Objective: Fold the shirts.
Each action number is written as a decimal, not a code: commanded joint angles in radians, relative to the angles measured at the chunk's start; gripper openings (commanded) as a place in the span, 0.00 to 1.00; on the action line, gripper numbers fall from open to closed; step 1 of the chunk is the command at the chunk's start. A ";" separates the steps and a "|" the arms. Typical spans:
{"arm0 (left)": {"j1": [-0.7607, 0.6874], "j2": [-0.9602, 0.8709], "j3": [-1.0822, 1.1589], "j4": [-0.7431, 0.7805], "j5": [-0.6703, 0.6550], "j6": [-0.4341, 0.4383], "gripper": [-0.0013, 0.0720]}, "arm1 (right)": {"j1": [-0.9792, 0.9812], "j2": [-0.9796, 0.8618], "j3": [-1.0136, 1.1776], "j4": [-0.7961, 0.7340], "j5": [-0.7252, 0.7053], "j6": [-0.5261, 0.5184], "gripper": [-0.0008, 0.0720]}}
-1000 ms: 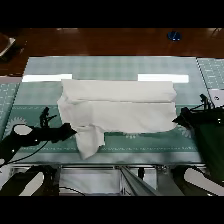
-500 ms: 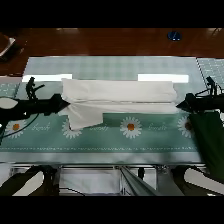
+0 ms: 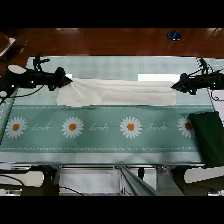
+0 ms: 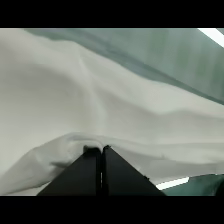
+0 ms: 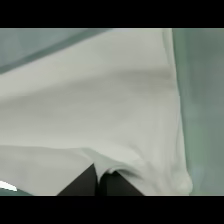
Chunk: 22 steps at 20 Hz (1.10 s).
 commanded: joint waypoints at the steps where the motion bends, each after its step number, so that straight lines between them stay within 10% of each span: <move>1: -0.005 -0.144 0.160 0.000 -0.038 -0.015 0.04 | 0.005 -0.129 0.143 0.048 0.008 0.012 0.05; 5: -0.027 -0.239 0.257 0.000 -0.042 -0.014 0.04 | 0.005 -0.205 0.187 0.111 -0.014 0.011 0.08; 6: -0.033 -0.252 0.261 0.000 -0.043 -0.014 0.17 | 0.005 -0.218 0.187 0.119 -0.017 0.011 0.34; 7: -0.036 -0.258 0.262 0.000 -0.060 -0.014 0.60 | 0.005 -0.221 0.187 0.115 -0.016 0.000 0.57; 8: -0.030 -0.257 0.264 0.005 -0.100 -0.007 0.71 | -0.004 -0.217 0.192 0.102 -0.011 -0.014 0.57; 14: 0.145 -0.143 0.277 0.314 -0.449 -0.113 0.71 | -0.178 -0.174 0.239 0.027 0.115 -0.003 0.57; 22: 0.017 0.438 -0.362 0.175 0.155 -0.078 0.71 | -0.116 -0.204 0.117 -0.014 0.094 -0.003 0.57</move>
